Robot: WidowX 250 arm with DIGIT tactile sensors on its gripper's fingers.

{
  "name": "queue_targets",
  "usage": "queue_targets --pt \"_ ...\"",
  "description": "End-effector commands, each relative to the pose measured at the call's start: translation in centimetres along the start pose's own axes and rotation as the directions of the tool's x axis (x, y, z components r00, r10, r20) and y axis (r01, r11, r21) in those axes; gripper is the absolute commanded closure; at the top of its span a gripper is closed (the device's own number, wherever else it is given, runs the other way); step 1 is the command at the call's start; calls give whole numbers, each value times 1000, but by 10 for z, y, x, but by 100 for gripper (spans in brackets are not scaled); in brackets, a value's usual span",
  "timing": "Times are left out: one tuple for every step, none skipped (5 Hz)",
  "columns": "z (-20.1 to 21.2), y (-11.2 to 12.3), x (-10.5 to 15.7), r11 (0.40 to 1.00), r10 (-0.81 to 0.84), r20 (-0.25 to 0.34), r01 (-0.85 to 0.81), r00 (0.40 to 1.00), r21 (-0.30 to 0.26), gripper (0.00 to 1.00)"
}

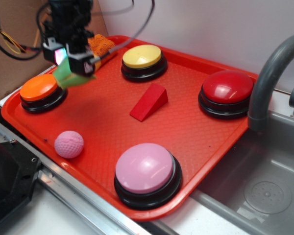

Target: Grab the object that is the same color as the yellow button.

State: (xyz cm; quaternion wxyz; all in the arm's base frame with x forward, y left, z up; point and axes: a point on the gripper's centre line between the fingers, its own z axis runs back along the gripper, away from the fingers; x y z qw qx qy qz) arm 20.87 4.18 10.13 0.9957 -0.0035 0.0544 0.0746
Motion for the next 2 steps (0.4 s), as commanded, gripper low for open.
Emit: queue_targets --pt "95 -29 -56 990 -80 177 99 981 -102 100" --pt "142 -42 -76 977 -188 197 203 962 -61 100"
